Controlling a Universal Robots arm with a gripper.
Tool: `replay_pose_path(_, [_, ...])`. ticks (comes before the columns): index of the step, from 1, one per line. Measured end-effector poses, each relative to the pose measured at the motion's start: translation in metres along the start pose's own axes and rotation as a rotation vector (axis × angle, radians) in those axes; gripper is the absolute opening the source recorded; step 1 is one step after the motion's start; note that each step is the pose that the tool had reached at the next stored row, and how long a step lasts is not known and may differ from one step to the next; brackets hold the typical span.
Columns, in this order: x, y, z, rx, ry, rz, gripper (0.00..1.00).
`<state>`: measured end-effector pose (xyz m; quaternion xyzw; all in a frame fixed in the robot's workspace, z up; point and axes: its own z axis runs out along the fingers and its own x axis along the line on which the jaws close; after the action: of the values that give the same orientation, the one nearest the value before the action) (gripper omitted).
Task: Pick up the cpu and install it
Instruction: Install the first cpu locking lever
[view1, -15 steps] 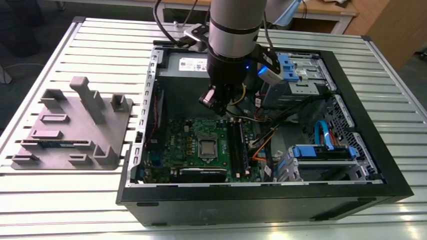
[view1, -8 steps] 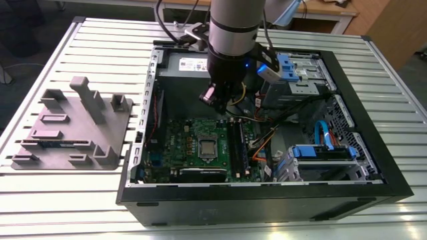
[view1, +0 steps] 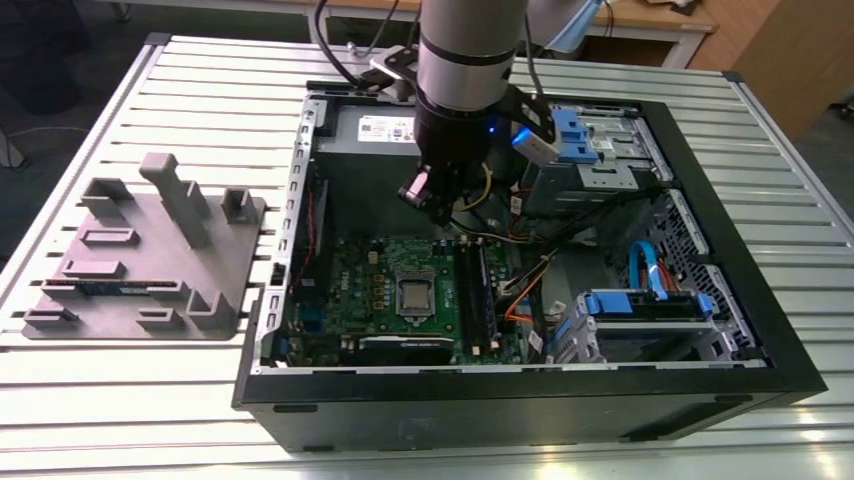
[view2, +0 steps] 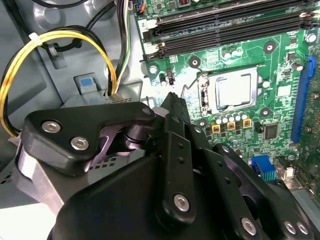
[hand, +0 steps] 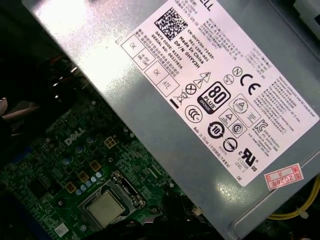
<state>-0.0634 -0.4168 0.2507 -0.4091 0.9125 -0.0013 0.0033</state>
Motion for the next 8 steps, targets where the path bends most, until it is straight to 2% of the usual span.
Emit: replay_pose_path(8, [-0.0006,0.0007,0.0039,0.0001,0.0004,0.001,0.10])
